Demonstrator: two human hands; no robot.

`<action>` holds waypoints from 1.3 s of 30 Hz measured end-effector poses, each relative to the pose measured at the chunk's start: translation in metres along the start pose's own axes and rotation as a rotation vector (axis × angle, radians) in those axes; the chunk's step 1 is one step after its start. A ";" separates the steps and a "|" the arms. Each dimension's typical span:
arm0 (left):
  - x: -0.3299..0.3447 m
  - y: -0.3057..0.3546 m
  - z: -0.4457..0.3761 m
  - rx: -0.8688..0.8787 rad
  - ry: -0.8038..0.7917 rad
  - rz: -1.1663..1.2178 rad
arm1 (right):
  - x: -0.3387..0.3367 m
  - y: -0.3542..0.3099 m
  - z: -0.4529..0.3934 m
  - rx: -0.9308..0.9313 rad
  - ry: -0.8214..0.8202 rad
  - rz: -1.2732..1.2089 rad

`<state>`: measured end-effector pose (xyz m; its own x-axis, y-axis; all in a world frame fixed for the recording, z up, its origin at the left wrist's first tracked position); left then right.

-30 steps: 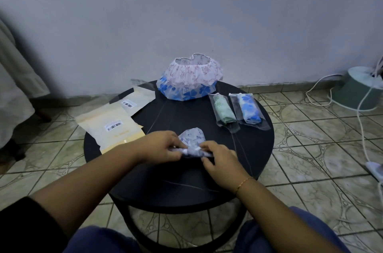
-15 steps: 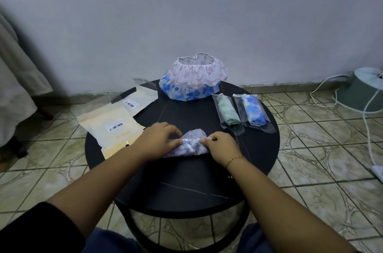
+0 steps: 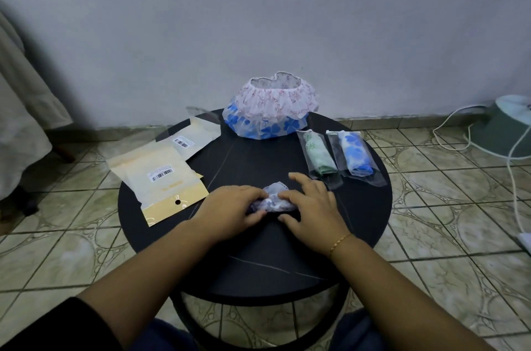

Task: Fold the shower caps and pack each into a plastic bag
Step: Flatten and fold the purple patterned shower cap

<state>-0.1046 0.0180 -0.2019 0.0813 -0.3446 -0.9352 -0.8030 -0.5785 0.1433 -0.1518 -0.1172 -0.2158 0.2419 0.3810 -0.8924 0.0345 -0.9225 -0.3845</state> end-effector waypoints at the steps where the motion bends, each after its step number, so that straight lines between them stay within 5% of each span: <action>1: 0.000 -0.002 0.001 -0.006 -0.009 0.016 | -0.003 -0.003 0.001 -0.057 0.034 0.031; 6: 0.007 -0.002 0.007 -0.051 -0.035 0.028 | 0.000 -0.012 -0.001 -0.152 0.117 0.163; 9: 0.003 0.005 0.024 -0.297 0.175 0.145 | 0.001 -0.013 -0.002 -0.120 0.140 0.163; 14: 0.018 0.041 0.055 -0.985 0.486 1.221 | 0.004 -0.010 -0.013 0.054 -0.023 0.058; 18: 0.025 0.059 0.045 -1.157 0.510 1.797 | 0.014 0.000 -0.014 0.282 -0.095 -0.284; 23: 0.017 0.060 0.037 -1.097 0.343 1.827 | 0.022 0.005 -0.005 0.430 -0.082 -0.567; 39: 0.024 0.032 0.041 -0.978 0.499 1.784 | 0.019 -0.016 0.008 0.452 -0.151 -1.083</action>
<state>-0.1527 0.0218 -0.2333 0.0019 -0.8638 0.5039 0.3192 0.4780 0.8183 -0.1553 -0.0945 -0.2287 0.1796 0.9821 -0.0570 -0.2017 -0.0199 -0.9792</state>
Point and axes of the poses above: each hand's wrist, its own z-axis away from the middle knuckle, its own x-axis out of the palm, y = z × x, the point moved 7 cm from there along -z, towards the middle knuckle, and after that the axes turned 6 degrees about x, right-handed, at the moved point
